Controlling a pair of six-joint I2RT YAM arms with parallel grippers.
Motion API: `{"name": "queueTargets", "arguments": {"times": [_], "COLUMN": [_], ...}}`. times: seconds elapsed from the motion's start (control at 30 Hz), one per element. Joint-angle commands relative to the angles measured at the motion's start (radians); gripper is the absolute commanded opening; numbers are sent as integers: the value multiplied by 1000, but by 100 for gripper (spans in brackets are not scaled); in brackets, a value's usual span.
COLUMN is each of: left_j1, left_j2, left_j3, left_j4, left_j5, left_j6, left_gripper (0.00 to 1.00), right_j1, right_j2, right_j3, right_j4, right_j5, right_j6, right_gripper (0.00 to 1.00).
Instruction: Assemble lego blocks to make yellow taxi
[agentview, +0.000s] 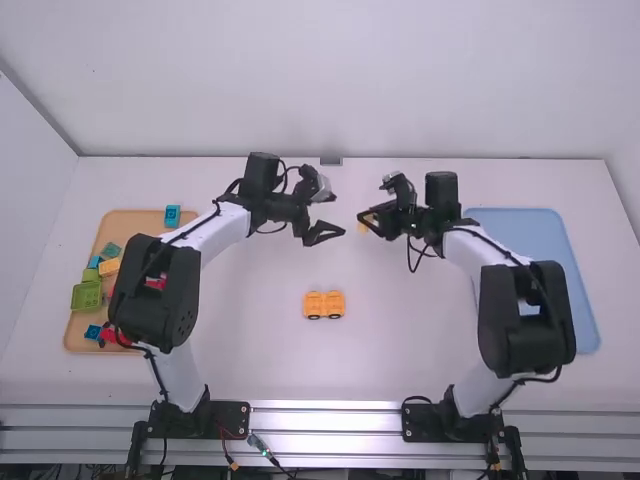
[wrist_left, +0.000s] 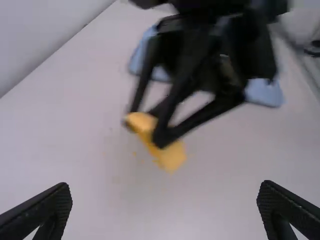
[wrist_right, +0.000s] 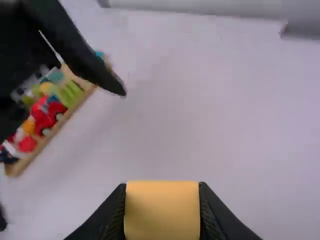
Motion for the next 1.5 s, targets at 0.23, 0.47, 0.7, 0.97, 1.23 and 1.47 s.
{"name": "queueTargets", "arguments": {"times": [0.23,0.47,0.7,0.97,1.23,1.47], "left_j1": [5,5,5,5,5,5], "left_j2": [-16,-16,-16,-16,-16,-16], "left_j3": [-4,-4,-4,-4,-4,-4], "left_j4": [8,19,10,11,11,10], "left_j5": [-259,-290,-309,-309,-310,-309], "left_j6": [15,15,15,15,15,15], "left_gripper": [99,99,99,99,99,99], "right_j1": [202,283,310,295,241,244], "right_j2": [-146,-78,17,74,76,76], "right_j3": [7,6,6,6,6,6], "right_j4": [-481,-650,-674,-669,-697,-686], "right_j5": [560,689,683,683,619,585], "right_j6": [340,563,653,900,1299,1555], "right_gripper": [5,0,5,5,4,13]}}
